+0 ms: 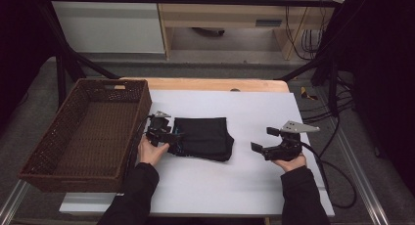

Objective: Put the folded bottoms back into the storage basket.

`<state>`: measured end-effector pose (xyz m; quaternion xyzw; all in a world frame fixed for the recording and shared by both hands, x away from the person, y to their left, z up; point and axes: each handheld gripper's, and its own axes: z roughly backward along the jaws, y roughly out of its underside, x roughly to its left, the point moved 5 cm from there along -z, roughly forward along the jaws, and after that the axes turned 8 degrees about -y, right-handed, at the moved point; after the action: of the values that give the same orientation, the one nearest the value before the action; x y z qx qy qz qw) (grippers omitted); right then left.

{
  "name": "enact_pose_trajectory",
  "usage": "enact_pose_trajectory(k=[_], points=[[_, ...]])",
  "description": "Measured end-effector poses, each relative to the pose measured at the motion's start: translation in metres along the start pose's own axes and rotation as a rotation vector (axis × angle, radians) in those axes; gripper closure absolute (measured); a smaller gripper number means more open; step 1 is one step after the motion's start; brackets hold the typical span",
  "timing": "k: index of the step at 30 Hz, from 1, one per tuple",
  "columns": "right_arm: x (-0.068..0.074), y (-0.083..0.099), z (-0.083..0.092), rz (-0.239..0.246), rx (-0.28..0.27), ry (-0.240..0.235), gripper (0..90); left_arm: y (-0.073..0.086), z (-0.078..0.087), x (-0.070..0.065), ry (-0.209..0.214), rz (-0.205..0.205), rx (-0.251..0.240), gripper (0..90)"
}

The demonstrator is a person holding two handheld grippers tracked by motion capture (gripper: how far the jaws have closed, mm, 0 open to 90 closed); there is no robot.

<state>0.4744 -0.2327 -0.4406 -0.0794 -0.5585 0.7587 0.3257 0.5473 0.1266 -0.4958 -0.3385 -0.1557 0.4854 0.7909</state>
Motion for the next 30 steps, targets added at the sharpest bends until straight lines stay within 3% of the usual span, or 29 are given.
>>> enact_pose_trajectory(k=[3,8,11,16,30], points=[[0.0001,-0.0002,0.0002,-0.002,-0.001,0.001,1.9,0.0016,-0.0033,0.0004,-0.009,-0.003,0.017,32.2],[0.0000,-0.0004,0.0005,-0.002,-0.004,0.002,1.9,0.0052,-0.0088,0.0006,0.012,0.007,0.044,34.8],[0.0002,-0.0001,0.0002,-0.001,0.000,0.000,1.9,0.0054,-0.0087,0.0001,0.010,0.006,0.043,39.7],[0.0003,-0.0001,0.0001,-0.002,-0.001,0.000,1.9,0.0062,-0.0080,-0.0013,0.042,0.008,0.049,52.0],[0.0001,0.0001,-0.0003,-0.003,0.000,0.000,1.9,0.0078,-0.0099,-0.0033,0.073,0.042,0.038,70.6]])
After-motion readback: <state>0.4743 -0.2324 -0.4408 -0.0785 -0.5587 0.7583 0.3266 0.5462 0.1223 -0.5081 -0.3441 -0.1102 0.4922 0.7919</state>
